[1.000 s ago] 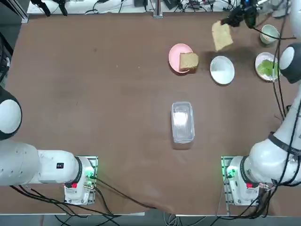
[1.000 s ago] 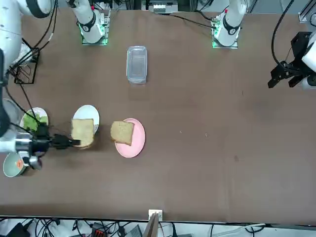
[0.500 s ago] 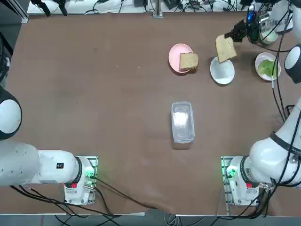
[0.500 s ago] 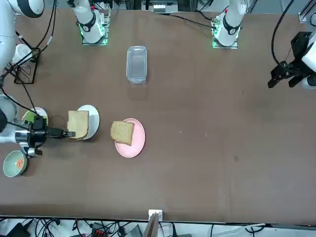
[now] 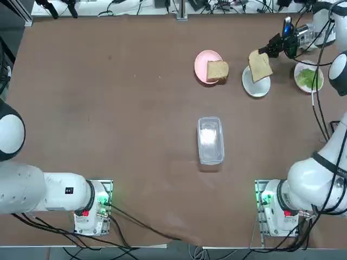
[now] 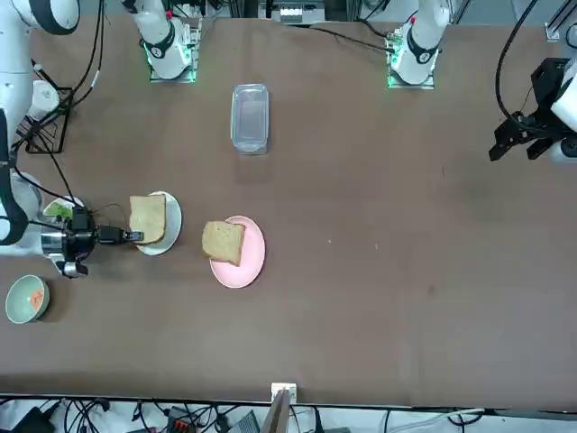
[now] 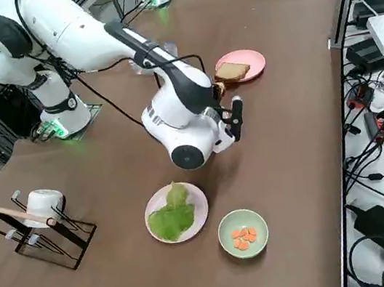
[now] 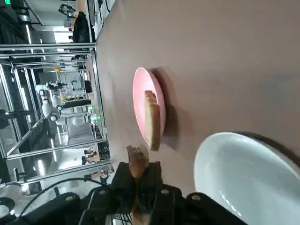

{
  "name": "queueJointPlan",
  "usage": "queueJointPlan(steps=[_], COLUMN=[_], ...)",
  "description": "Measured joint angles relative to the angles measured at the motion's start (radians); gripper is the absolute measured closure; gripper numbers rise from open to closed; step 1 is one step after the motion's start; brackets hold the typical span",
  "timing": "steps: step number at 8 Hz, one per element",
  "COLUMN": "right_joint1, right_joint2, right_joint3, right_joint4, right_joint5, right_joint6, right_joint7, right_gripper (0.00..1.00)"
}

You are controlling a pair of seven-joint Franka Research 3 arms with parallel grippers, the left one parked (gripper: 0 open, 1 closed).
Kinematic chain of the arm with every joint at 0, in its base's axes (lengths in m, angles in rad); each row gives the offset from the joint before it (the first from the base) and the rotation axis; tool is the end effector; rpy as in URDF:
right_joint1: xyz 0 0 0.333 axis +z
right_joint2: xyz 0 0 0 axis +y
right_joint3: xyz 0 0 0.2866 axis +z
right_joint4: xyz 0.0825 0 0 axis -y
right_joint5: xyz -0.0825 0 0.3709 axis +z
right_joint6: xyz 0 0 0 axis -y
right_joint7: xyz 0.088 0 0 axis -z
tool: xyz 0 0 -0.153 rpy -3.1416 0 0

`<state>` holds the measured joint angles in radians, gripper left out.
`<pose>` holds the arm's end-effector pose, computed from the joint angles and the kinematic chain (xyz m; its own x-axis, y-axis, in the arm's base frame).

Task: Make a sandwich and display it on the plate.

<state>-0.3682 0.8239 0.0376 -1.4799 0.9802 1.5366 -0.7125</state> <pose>0.6108 -0.0754 0.1643 0.9931 0.0582 -0.1022 -0.0732 -0.3747 -0.9243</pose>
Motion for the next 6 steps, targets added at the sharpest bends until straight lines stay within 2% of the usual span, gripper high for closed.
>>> queueJointPlan(steps=[6], right_joint1=[-0.005], right_joint2=[0.05], right_joint3=[0.002], right_joint4=[0.0], right_joint5=[-0.001], right_joint6=[0.028], right_joint7=[-0.014], right_gripper=[0.92])
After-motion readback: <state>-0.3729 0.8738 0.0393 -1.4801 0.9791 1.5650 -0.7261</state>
